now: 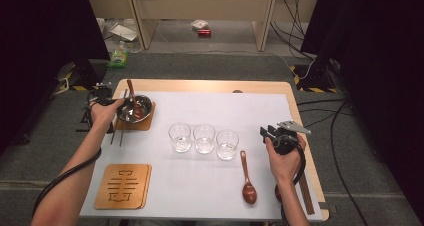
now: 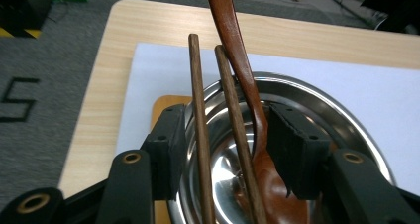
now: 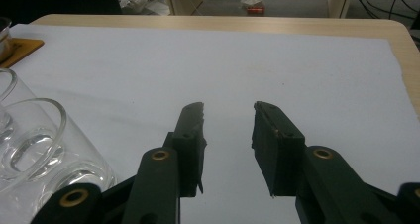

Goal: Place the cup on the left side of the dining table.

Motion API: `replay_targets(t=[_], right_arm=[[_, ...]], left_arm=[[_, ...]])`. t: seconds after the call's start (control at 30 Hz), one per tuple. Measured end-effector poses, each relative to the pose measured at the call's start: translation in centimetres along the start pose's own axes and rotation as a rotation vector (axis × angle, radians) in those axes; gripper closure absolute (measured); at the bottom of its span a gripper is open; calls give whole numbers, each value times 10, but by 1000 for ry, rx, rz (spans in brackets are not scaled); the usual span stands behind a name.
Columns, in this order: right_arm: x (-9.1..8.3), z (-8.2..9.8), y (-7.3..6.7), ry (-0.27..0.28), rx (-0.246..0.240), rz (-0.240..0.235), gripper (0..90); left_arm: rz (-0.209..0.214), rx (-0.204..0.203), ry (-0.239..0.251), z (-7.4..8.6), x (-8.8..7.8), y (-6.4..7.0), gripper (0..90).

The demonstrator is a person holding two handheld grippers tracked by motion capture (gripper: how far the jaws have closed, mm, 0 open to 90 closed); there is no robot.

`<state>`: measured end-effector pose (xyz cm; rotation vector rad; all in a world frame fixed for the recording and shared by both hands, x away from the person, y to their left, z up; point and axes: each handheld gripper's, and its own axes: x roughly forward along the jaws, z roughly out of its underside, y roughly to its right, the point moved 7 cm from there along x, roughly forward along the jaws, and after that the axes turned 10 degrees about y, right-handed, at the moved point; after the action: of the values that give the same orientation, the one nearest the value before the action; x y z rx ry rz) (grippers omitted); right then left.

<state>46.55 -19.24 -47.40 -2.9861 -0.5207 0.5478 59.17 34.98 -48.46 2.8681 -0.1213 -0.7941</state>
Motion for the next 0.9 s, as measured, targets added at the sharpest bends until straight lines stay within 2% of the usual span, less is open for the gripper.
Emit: replay_targets(t=[0.17,0.47,0.73,0.9], right_arm=[[0,-1,0,3,-1,-2,651],[-1,0,1,2,4,1,651],[-1,0,1,0,6,2,652],[-1,1,1,-1,6,1,651]], left_arm=[[-13,37,-7,2,1,2,538],[-21,20,-33,9,4,2,586],[-38,-15,-33,11,6,3,719],[-53,-31,-34,12,6,4,758]])
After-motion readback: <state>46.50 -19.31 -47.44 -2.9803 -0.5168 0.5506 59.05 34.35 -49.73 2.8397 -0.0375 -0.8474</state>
